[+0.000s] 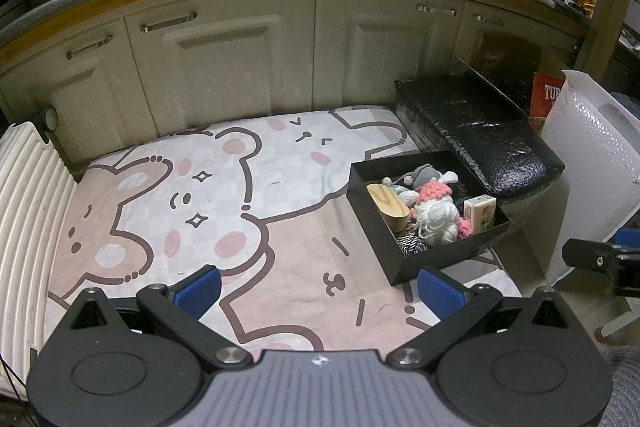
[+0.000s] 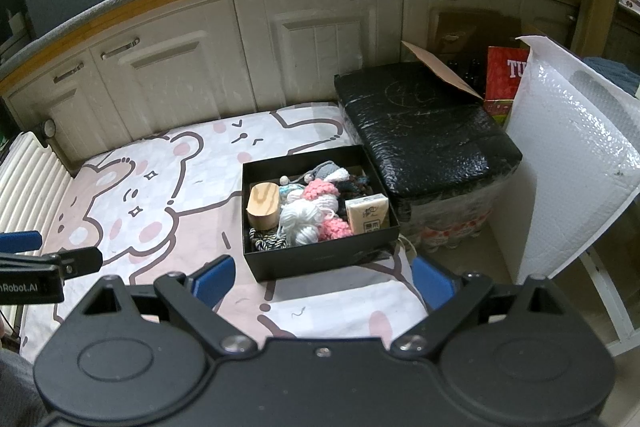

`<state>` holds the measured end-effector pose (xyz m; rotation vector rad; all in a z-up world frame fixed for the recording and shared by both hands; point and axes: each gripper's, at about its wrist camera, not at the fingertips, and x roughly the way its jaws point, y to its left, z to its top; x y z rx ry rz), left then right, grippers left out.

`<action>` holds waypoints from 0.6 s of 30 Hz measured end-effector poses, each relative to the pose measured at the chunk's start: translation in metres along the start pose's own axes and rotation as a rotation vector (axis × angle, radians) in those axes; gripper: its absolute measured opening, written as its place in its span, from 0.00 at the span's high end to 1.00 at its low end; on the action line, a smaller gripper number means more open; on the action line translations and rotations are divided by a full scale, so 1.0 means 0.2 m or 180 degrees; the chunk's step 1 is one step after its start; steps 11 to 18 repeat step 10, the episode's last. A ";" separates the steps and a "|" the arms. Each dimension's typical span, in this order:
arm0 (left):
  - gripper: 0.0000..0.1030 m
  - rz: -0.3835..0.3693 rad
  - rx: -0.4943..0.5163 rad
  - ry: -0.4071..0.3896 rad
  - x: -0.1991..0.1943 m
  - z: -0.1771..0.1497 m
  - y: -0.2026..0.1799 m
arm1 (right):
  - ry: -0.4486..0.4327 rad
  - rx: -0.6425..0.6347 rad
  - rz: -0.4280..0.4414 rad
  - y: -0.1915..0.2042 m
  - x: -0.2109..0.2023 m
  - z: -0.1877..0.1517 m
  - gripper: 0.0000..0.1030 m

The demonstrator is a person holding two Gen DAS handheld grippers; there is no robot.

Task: Organize objects

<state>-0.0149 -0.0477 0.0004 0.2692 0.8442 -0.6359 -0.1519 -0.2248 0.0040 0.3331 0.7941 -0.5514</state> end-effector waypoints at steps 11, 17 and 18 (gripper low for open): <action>0.00 -0.0031 -0.0009 0.0024 0.01 0.00 0.00 | 0.0001 0.0003 0.0002 0.00 0.00 0.00 0.07; 0.00 -0.0031 -0.0009 0.0024 0.01 0.00 0.00 | 0.0001 0.0003 0.0002 0.00 0.00 0.00 0.07; 0.00 -0.0031 -0.0009 0.0024 0.01 0.00 0.00 | 0.0001 0.0003 0.0002 0.00 0.00 0.00 0.07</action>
